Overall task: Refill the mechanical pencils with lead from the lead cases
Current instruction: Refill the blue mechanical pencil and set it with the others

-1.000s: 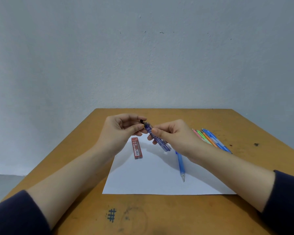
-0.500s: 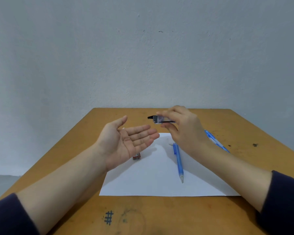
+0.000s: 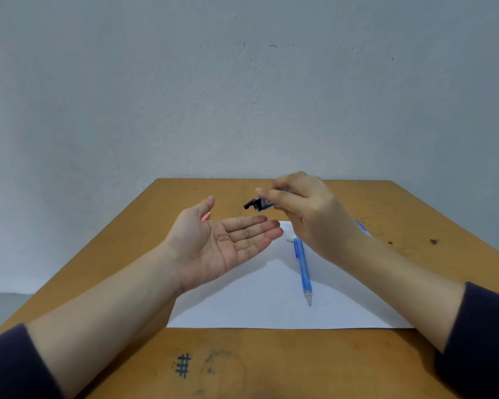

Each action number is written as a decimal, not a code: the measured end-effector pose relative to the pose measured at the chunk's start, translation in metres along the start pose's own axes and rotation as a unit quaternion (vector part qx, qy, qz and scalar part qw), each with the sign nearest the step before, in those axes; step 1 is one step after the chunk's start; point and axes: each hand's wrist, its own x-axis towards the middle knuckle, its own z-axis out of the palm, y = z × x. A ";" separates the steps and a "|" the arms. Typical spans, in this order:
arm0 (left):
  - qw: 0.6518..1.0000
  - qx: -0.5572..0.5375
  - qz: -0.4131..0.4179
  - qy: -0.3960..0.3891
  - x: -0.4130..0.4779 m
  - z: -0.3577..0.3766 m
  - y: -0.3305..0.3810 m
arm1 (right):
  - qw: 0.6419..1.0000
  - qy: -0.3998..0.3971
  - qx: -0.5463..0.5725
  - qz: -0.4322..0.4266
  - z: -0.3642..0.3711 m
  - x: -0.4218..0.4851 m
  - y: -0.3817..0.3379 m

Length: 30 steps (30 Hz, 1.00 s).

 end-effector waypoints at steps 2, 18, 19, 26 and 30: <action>1.000 -0.003 0.003 0.002 0.000 0.001 0.000 | 1.000 -0.004 -0.001 0.000 -0.001 0.000 -0.001; 1.000 0.006 0.013 0.018 0.000 0.001 0.000 | 0.999 0.003 -0.031 -0.011 -0.002 -0.001 0.001; 1.000 0.006 0.015 0.020 0.000 0.001 0.000 | 0.999 0.002 -0.038 -0.017 -0.001 -0.002 0.003; 1.000 0.012 0.014 0.023 0.000 0.000 0.000 | 0.999 0.001 -0.038 -0.017 -0.001 -0.001 0.002; 1.000 0.008 0.013 0.024 0.001 0.000 0.000 | 0.999 -0.010 -0.041 -0.034 0.001 -0.003 0.002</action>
